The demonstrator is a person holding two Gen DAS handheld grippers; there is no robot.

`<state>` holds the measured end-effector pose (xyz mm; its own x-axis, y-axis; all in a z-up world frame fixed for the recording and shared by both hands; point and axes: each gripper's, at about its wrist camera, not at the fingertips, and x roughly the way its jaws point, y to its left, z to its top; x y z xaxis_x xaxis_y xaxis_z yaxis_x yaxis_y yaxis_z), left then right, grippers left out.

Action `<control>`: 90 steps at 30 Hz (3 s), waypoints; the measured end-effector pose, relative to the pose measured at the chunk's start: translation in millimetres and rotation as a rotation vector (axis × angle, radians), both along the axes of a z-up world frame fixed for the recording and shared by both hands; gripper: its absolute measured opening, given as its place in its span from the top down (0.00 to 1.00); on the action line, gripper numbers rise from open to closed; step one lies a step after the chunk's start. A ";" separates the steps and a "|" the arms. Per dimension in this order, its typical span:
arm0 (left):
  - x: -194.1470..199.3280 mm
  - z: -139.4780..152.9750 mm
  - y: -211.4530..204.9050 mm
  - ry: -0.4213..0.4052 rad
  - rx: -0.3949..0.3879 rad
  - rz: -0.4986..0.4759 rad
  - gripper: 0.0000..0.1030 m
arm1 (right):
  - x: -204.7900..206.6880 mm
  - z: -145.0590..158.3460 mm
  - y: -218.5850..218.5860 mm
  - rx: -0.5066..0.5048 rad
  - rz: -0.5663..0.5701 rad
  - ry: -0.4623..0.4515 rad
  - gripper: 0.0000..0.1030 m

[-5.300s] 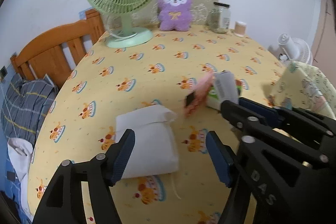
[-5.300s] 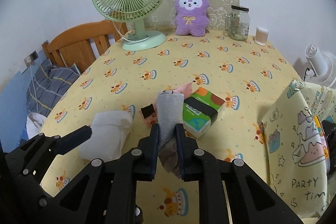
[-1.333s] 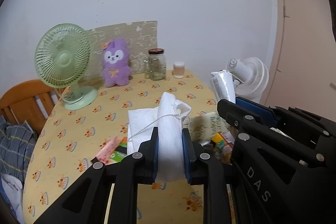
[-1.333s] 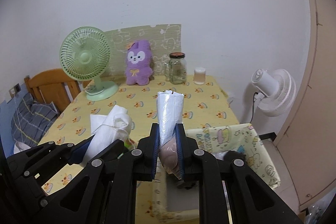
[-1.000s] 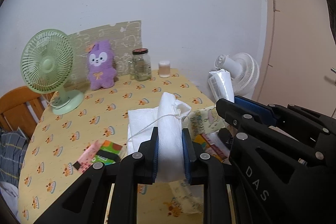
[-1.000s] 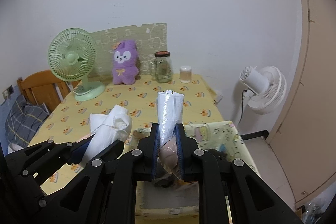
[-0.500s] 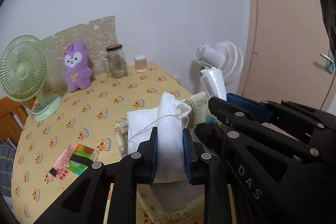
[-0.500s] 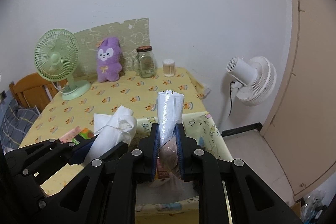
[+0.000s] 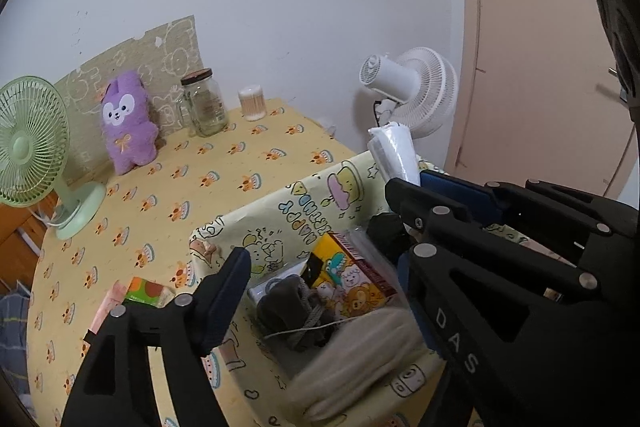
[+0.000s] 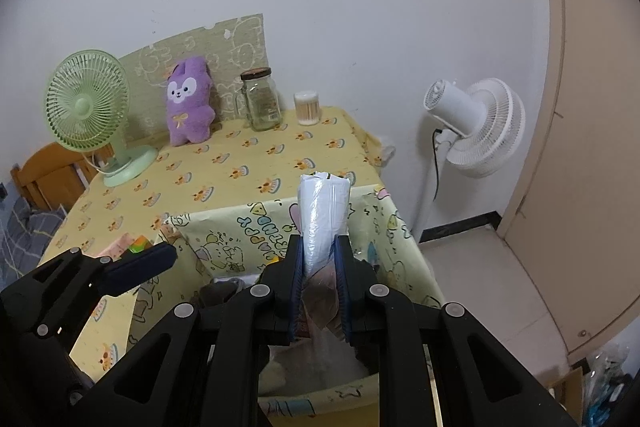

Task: Organize soft objects
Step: 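Lower the pouch and towel into the fabric box and open both grippers, then withdraw both open grippers up out of the fabric box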

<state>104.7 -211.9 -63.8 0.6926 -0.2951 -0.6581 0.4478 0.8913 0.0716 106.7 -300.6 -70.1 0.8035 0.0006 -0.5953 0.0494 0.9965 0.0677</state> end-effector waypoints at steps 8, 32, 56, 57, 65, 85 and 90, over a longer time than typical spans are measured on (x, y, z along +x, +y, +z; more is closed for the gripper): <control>8.4 -3.9 2.2 0.017 0.003 0.025 0.16 | 7.3 -3.2 1.5 0.003 -0.001 -0.006 0.44; 1.8 16.9 33.8 0.002 -0.054 0.072 0.05 | -13.4 22.6 25.0 -0.019 -0.065 -0.056 0.06; -19.0 47.9 88.1 -0.076 -0.111 0.111 0.04 | -27.7 50.0 76.3 -0.001 -0.012 -0.056 0.03; -19.6 49.1 90.8 -0.079 -0.111 0.113 0.04 | -27.9 50.5 77.7 0.002 -0.011 -0.056 0.03; -26.9 56.7 111.5 -0.101 -0.129 0.129 0.04 | -34.6 60.3 99.6 -0.013 0.007 -0.081 0.03; -41.8 60.9 164.8 -0.160 -0.129 0.230 0.04 | -44.0 65.8 155.3 -0.016 0.079 -0.127 0.03; -44.3 57.4 172.7 -0.175 -0.116 0.251 0.04 | -44.2 62.1 163.6 -0.011 0.094 -0.132 0.03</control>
